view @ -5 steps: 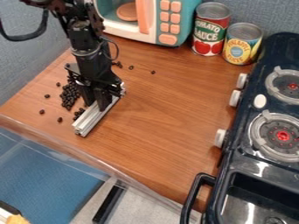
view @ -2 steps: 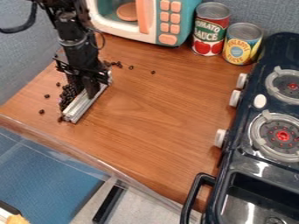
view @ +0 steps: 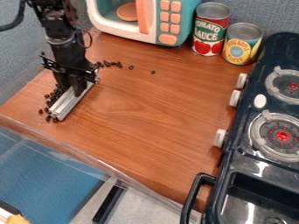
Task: Sweep into pile
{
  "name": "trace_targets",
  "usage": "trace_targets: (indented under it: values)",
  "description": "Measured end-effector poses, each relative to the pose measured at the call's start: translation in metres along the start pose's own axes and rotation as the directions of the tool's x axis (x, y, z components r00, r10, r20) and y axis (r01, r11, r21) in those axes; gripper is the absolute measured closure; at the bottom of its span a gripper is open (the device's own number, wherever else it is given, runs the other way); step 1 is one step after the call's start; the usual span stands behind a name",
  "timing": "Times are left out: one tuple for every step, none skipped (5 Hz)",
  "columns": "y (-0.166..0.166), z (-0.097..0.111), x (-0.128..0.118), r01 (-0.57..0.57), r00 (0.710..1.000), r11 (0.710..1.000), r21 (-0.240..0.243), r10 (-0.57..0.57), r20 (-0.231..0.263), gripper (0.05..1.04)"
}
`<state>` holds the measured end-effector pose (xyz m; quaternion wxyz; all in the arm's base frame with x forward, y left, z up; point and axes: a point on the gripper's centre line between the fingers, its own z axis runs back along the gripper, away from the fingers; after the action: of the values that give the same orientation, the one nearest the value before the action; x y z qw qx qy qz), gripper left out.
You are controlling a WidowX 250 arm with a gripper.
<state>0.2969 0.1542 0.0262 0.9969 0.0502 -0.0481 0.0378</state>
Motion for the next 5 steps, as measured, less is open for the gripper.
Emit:
trace_targets:
  values:
    - [-0.003,0.000,-0.001,0.006,1.000,1.000,-0.013,-0.006,-0.005,0.757]
    - [-0.015,0.005,-0.002,0.032,0.999,0.999,-0.044,-0.032,-0.005,0.757]
    - [-0.039,0.023,0.008,0.046,0.998,0.995,-0.092,-0.042,0.042,0.757]
    - [-0.066,0.040,0.017,0.077,0.994,0.989,-0.129,-0.066,0.088,0.757]
    - [-0.109,0.043,0.023,0.130,0.989,0.980,-0.151,-0.117,0.091,0.757]
